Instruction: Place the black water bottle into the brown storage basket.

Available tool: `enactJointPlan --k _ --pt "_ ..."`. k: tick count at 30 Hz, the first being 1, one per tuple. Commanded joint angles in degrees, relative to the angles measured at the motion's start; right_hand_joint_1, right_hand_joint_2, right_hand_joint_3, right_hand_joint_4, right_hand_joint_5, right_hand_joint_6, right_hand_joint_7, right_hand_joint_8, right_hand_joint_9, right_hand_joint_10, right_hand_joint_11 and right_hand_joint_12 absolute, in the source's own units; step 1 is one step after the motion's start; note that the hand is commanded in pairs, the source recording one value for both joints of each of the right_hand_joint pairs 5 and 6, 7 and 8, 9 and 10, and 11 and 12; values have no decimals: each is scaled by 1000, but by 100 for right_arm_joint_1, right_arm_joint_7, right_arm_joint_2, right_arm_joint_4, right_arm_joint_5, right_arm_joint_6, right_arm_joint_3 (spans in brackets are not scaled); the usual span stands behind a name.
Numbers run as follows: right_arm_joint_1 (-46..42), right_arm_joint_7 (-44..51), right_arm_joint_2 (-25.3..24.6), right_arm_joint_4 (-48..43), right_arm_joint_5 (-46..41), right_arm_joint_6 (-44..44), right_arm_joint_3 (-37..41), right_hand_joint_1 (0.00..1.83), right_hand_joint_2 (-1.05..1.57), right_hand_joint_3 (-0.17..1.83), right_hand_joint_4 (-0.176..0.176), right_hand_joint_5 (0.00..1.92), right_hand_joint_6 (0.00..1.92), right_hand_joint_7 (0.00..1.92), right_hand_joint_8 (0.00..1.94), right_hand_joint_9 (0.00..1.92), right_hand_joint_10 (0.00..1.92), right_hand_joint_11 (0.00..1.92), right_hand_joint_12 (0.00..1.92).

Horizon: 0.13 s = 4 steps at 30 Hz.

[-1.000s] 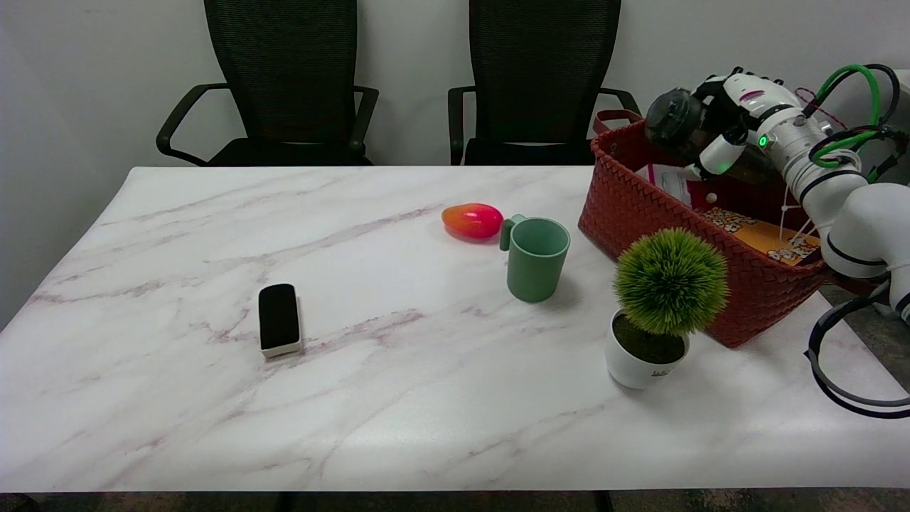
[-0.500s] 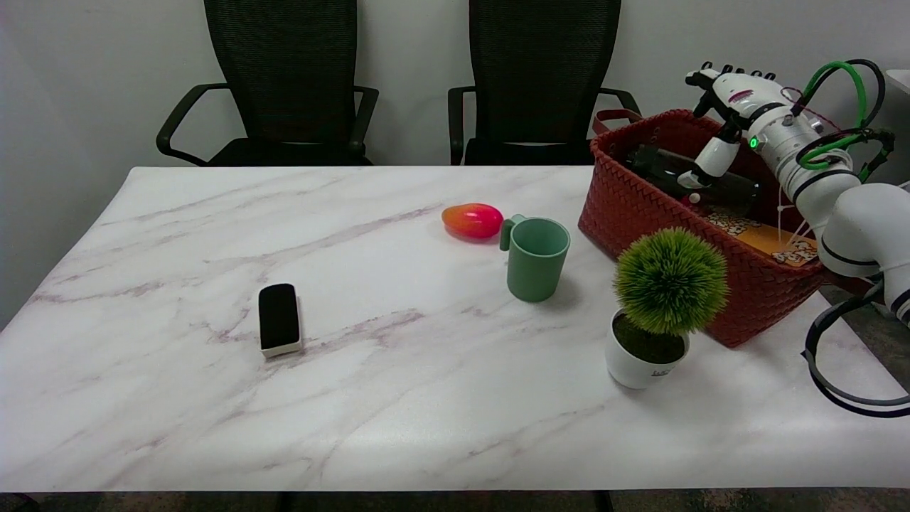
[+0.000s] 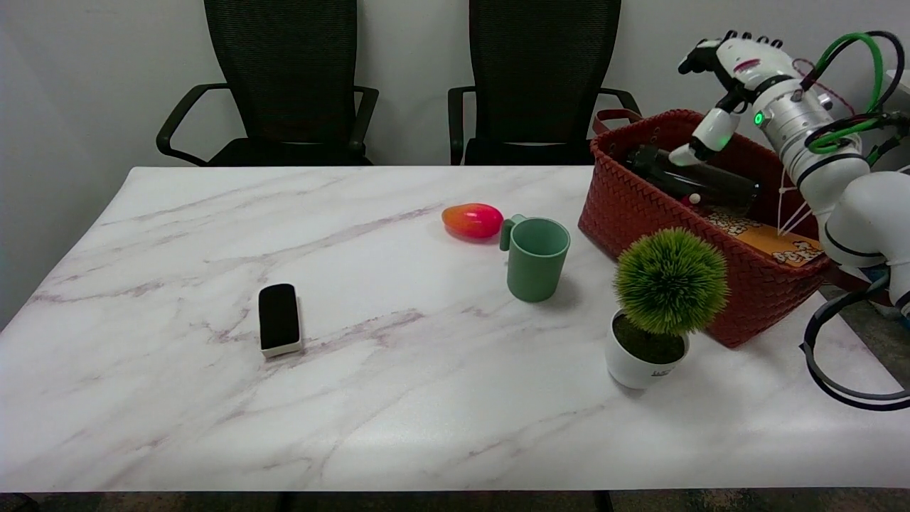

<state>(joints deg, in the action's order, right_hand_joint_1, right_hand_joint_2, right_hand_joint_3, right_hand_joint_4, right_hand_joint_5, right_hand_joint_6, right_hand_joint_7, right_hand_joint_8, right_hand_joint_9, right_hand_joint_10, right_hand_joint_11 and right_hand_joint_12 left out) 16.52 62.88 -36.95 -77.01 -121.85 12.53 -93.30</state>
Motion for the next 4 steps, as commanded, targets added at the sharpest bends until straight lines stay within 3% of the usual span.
enactJointPlan --k 1,4 --pt "-1005 -1766 -56 -2015 2 751 1091 1253 -376 1107 0 646 646 648 648 509 509 455 455" --pt "-1177 -2898 -79 -2151 2 907 1075 1238 -309 1098 0 715 715 714 714 543 543 473 473"
